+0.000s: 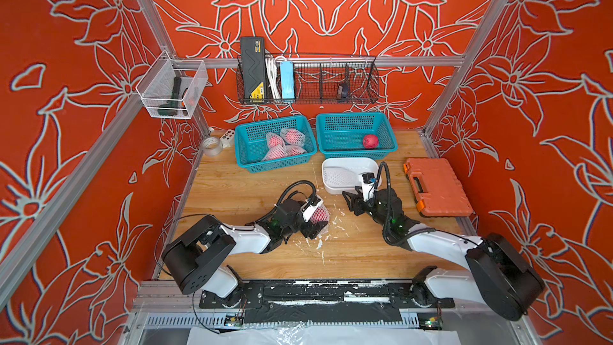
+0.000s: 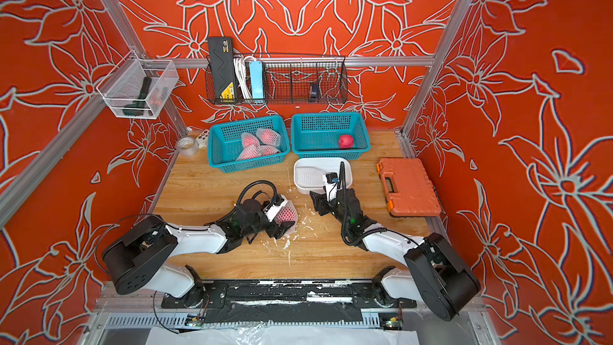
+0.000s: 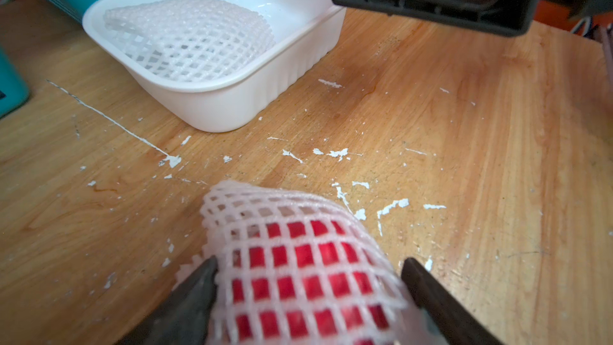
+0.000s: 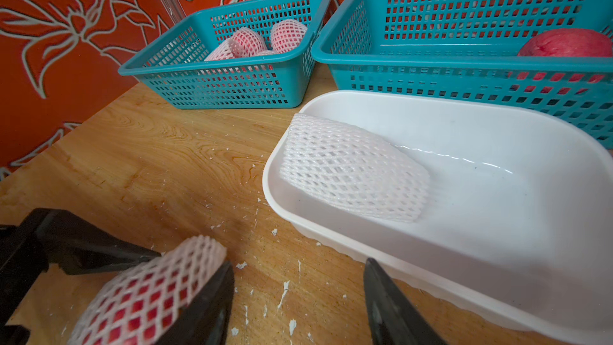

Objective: Remove foam nets from apples
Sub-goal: Place the apple at the center of the board.

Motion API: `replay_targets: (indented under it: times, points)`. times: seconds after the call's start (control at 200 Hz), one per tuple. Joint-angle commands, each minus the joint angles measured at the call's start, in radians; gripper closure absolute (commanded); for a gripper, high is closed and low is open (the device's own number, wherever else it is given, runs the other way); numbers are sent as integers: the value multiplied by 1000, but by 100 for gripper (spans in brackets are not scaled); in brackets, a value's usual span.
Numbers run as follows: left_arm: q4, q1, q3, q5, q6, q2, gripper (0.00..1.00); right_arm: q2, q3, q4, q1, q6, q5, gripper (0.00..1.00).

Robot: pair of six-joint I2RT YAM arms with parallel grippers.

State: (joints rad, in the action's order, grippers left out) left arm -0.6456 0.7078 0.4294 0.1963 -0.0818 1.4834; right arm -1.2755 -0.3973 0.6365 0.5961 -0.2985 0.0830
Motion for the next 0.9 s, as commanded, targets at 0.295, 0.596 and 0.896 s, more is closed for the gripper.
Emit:
replay_targets:
  times: [0.295, 0.596, 0.896]
  points:
    - [-39, 4, -38, -66, 76, -215, 2, 58, -142, -197, 5, 33, 79, 32]
    - [92, -236, -104, -169, 417, -483, 2, 138, -154, -371, 78, 19, 259, 32]
    - [66, -267, -199, -146, 426, -487, 2, 76, -68, -321, 333, 199, 65, 26]
